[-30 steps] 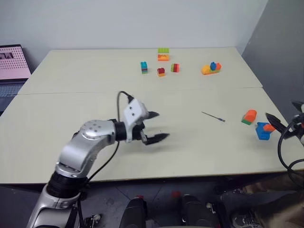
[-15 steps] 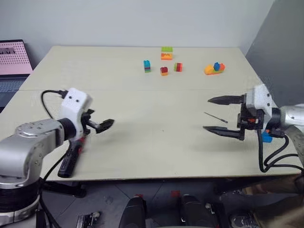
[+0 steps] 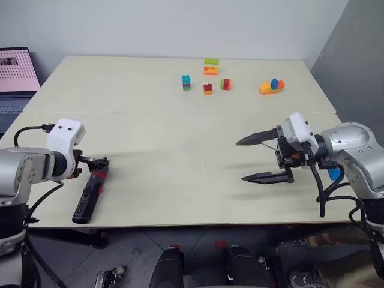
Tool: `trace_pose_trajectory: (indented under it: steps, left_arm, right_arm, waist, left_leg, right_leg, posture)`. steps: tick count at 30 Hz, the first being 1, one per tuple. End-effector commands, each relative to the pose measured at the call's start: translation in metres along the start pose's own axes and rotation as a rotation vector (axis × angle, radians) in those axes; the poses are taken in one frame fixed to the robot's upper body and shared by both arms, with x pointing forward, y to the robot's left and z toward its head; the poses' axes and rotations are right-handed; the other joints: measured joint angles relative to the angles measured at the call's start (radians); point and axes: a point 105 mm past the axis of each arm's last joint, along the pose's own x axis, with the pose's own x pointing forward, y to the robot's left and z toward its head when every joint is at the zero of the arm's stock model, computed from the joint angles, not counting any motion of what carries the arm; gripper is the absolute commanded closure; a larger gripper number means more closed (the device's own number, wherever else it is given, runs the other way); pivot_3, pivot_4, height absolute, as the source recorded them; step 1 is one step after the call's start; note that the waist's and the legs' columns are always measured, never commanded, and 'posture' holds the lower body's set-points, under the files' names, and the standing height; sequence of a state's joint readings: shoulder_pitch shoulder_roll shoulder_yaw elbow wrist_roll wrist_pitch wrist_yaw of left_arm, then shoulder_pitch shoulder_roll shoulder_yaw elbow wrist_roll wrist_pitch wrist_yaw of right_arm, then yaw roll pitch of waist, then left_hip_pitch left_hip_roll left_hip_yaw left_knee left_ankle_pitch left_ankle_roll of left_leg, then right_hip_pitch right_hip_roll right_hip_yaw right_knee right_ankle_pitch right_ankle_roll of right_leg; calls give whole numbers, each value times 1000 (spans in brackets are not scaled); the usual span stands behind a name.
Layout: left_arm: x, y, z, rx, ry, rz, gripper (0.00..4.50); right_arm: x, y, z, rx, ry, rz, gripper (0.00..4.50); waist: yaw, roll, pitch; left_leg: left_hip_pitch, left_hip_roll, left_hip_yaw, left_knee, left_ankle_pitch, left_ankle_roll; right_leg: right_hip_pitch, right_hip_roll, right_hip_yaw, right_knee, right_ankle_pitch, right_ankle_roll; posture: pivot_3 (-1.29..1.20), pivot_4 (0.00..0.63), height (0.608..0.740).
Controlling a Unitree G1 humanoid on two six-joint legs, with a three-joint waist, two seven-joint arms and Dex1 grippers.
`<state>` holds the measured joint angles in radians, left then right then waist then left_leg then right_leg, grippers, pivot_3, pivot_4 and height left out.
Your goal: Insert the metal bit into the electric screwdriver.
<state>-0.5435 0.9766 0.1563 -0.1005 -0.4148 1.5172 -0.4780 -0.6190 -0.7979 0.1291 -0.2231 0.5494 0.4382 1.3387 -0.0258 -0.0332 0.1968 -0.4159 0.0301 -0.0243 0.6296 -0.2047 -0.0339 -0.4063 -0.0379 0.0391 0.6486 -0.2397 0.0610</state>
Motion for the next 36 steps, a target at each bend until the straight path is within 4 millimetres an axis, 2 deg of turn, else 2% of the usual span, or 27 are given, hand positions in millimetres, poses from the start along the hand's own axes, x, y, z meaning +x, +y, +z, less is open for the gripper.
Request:
trace_pose_trajectory:
  steps: [1, 10, 23, 29, 32, 36]
  left_arm:
    - [6, 3, -3, -29, 70, 44, 0]
    - [13, 3, -13, -61, 150, 53, 0]
    - [35, 7, -8, -120, 139, 20, 0]
    - [38, 5, -11, -108, 156, 0, 0]
    - [37, 4, -15, -103, 173, 0, 508]
    - [34, 5, -20, -92, 193, 3, 1441]
  right_arm:
    - [5, 3, 10, -51, -11, 46, 29]
    - [8, 8, 14, -38, -24, 70, 29]
    - [11, 8, 23, -7, -70, 68, 29]
    - [8, 9, 22, -1, -60, 65, 29]
    - [7, 10, 22, 2, -57, 64, 0]
    - [6, 9, 21, 7, -58, 61, 0]
  waist:
    - [-2, 0, 0]
    - [-5, 0, 0]
    - [-4, 0, 0]
    - [-4, 0, 0]
    - [-4, 0, 0]
    - [-4, 0, 0]
  left_leg:
    - [0, 0, 0, 0, 0, 0]
    - [-1, 0, 0, -1, 0, 0]
    - [0, 0, 0, 0, 0, 0]
    - [0, 0, 0, 0, 0, 0]
    - [0, 0, 0, 0, 0, 0]
    - [0, 0, 0, 0, 0, 0]
  right_leg:
    - [0, 0, 0, 0, 0, 1]
    - [-2, 0, 0, 1, 0, 0]
    - [-2, 0, 0, 2, 1, 0]
    - [-2, 0, 0, 3, 1, 0]
    - [-2, 0, 1, 3, 1, 0]
    - [-2, 0, 1, 4, 1, 0]
  posture:
    - [0, 150, 740]
    - [0, 150, 740]
    - [0, 150, 740]
    - [0, 150, 740]
    - [0, 150, 740]
    - [0, 150, 740]
